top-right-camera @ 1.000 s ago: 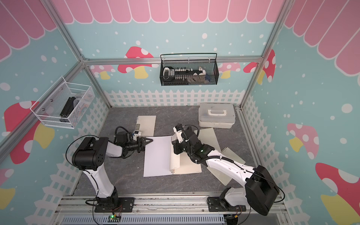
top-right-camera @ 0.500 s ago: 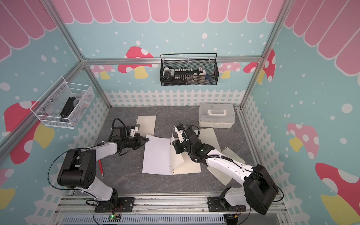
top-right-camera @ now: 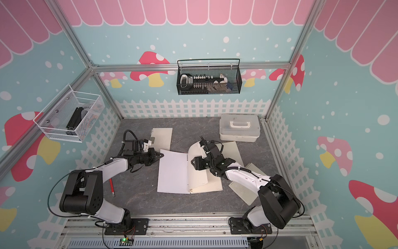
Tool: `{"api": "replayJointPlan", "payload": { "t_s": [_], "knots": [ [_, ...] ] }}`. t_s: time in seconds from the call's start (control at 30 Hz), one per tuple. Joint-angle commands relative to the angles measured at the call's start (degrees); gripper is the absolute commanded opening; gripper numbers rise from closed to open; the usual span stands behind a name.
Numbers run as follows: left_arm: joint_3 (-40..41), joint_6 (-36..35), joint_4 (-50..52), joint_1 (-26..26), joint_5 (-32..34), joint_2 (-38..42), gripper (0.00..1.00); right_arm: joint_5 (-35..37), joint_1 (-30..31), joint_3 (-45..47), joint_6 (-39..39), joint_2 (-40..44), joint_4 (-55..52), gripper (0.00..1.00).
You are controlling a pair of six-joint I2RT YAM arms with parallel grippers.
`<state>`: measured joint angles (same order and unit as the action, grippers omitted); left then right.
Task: Tear off pages from different notebooks
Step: Tear off the paper from the notebook.
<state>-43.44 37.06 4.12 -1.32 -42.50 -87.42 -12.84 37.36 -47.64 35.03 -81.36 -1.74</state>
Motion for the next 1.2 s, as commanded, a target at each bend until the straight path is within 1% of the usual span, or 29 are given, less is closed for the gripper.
{"api": "replayJointPlan", "payload": {
  "t_s": [0.0, 0.03, 0.1, 0.13, 0.2, 0.27, 0.3, 0.37, 0.43, 0.5, 0.67, 0.77, 0.97, 1.1, 1.17],
  "knots": [
    [-2.26, -0.1, 0.62, -0.27, 1.11, 2.54, 0.0, -0.08, -0.53, -1.45, -0.19, 1.03, -0.61, 0.57],
    [-2.41, -0.06, 0.79, -0.34, 1.03, 2.81, 0.0, 0.38, -0.48, -2.3, -0.76, 0.26, -1.72, 0.55],
    [-2.83, 0.14, 0.97, -0.26, 1.02, 3.33, 0.0, 1.98, -0.53, -4.28, -2.24, -1.76, -4.56, 0.38],
    [-3.0, 0.28, 1.08, -0.27, 1.04, 3.47, 0.0, 2.35, -0.49, -4.94, -2.94, -2.78, -5.29, 0.28],
    [-3.34, 0.69, 1.22, -0.34, 0.89, 3.81, 0.0, 3.26, -0.43, -6.33, -4.41, -4.54, -7.08, 0.12],
    [-3.74, 0.96, 1.38, -0.35, 0.84, 4.07, 0.0, 4.76, 0.91, -7.73, -7.13, -5.25, -8.46, 0.03],
    [-3.82, 1.12, 1.43, -0.34, 0.94, 4.15, 0.0, 6.62, 2.5, -8.37, -9.17, -5.03, -8.99, 0.0],
    [-4.1, 1.55, 2.23, -0.25, 1.31, 4.31, 0.0, 14.21, 7.84, -10.61, -15.44, -4.47, -11.5, 0.0],
    [-4.28, 2.19, 2.95, -0.18, 2.1, 4.42, 0.0, 18.86, 12.95, -11.57, -21.84, -3.7, -11.47, 0.0],
    [-4.15, 3.07, 3.2, 0.13, 2.32, 4.45, 0.0, 21.32, 17.25, -10.45, -27.49, -2.83, -8.92, 0.0],
    [-3.58, 4.82, 4.51, 2.1, 4.75, 5.39, 0.0, 20.95, 25.14, -10.34, -36.23, -4.62, -6.87, 0.0],
    [-3.12, 5.34, 5.02, 3.89, 5.39, 6.0, 0.0, 23.22, 29.24, -11.84, -38.98, -7.52, -7.98, 0.0],
    [-2.32, 6.89, 5.2, 5.88, 7.17, 5.77, 0.0, 29.13, 34.61, -14.94, -41.62, -13.24, -11.11, 0.0],
    [-1.69, 8.49, 4.91, 6.86, 9.05, 5.71, 0.0, 33.36, 34.79, -14.1, -41.0, -13.51, -11.95, 0.0],
    [-1.17, 9.36, 4.62, 7.26, 10.07, 6.31, 0.0, 34.17, 34.0, -13.41, -40.25, -12.74, -12.62, 0.0]
  ]
}}
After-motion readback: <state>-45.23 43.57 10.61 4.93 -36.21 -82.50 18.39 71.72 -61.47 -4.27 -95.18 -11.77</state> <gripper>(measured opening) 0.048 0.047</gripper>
